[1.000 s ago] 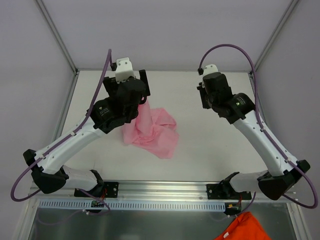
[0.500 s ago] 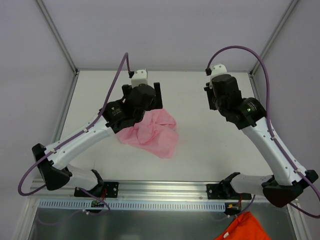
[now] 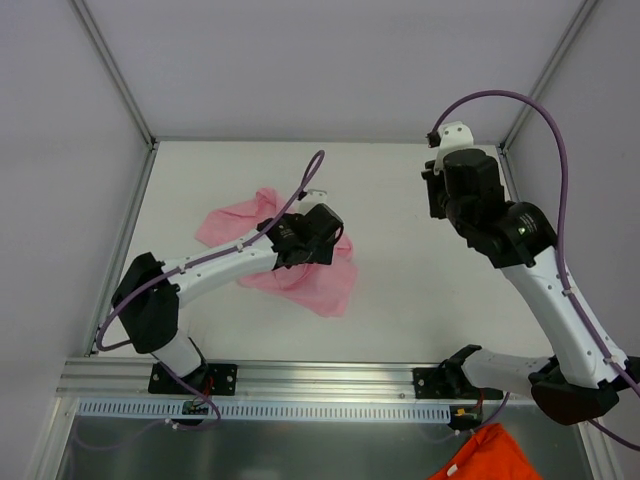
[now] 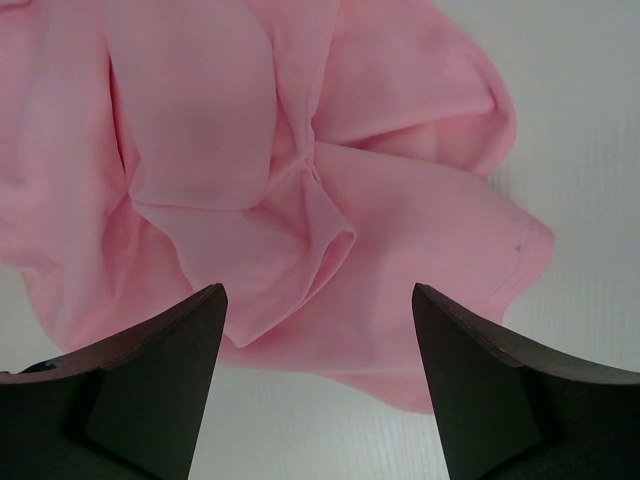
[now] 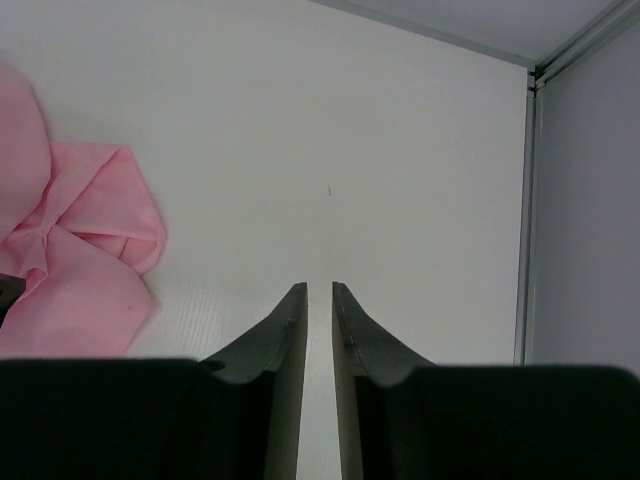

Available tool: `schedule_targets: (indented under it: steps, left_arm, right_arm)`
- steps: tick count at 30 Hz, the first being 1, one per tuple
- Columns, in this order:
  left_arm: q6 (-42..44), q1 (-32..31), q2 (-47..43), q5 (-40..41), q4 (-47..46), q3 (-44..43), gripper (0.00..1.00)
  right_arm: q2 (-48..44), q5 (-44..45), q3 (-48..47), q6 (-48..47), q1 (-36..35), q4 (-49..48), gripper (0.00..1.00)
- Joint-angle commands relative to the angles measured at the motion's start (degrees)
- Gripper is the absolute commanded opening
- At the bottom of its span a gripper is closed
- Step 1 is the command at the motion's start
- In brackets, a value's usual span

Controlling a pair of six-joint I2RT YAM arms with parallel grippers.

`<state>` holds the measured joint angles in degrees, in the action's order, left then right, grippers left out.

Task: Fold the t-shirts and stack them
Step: Flatten out the tshirt

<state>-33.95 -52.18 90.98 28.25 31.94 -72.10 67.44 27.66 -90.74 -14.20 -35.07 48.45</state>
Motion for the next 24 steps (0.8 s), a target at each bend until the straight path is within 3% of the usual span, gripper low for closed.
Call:
schedule_targets:
  steps: [1,18,24]
  left_arm:
    - [-1.6,-0.5,1.7,-1.7,-0.6,1.1,0.76]
    - [-0.5,-0.5,8.9,-2.8,-5.4,5.4,0.70]
    - [0.0,-0.5,11.0,-2.4,-5.9,5.6,0.62]
  right_arm:
    - [-1.9,1.2,-2.2,-0.2,0.3,0.7,0.20]
    - [-2.7,0.2,-3.8,-0.2,0.3,1.2,0.21]
    - [-2.8,-0.2,-3.7,-0.3,0.3,1.4,0.21]
